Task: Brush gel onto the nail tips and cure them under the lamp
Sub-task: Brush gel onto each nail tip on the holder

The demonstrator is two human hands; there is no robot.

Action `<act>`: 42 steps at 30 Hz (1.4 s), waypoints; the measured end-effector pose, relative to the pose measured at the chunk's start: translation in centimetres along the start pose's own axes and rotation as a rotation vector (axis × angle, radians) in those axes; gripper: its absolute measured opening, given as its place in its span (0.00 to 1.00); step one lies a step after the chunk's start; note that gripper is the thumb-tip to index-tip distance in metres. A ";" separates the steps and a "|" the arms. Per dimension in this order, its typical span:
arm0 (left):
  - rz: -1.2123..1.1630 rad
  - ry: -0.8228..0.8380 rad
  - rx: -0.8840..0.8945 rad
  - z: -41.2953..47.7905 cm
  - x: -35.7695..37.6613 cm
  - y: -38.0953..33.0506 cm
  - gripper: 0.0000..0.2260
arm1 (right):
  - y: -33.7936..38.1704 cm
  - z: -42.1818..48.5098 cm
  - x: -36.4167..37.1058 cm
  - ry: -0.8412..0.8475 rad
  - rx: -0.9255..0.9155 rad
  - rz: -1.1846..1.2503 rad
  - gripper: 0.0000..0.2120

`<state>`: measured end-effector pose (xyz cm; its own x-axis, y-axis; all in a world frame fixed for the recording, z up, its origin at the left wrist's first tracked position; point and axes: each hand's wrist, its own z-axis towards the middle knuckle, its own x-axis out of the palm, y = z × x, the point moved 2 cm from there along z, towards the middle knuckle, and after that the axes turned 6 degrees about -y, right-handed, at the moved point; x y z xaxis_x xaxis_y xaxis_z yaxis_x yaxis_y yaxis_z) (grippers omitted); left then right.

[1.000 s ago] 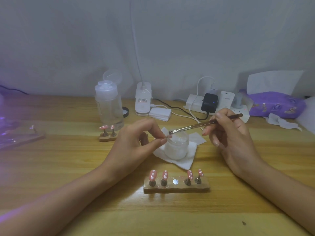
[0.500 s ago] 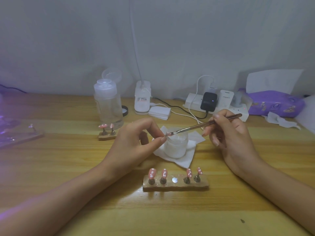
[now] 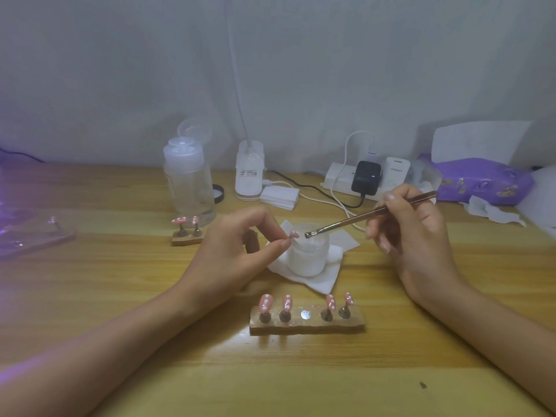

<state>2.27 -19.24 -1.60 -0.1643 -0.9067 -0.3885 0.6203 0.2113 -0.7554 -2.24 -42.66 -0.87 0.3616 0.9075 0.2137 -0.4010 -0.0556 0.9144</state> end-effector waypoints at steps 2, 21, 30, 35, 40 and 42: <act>0.000 -0.004 -0.001 0.0 0.1 0.0 0.06 | 0.4 0.3 -0.4 -0.034 0.000 -0.006 0.15; 0.018 0.011 0.012 0.0 0.1 0.4 0.05 | 1.4 1.2 -2.0 0.044 -0.222 0.006 0.09; -0.255 -0.213 -0.027 1.2 -3.8 -2.4 0.05 | -0.1 1.5 -1.6 -0.154 0.078 0.254 0.13; -0.248 -0.257 0.098 1.5 -4.5 -5.0 0.04 | -0.2 1.7 -1.5 -0.178 0.106 0.254 0.13; -0.226 -0.026 0.115 -0.4 -2.1 -5.6 0.03 | -0.5 1.9 -1.7 -0.176 0.131 0.241 0.12; -0.165 0.056 0.113 -1.1 -1.5 -5.2 0.02 | -0.7 2.0 -1.7 -0.175 0.137 0.243 0.12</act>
<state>-1.52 -18.61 2.34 -0.3115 -0.9031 -0.2956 0.6632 0.0162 -0.7483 -0.88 -45.06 -1.17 0.4134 0.7758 0.4767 -0.3806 -0.3284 0.8644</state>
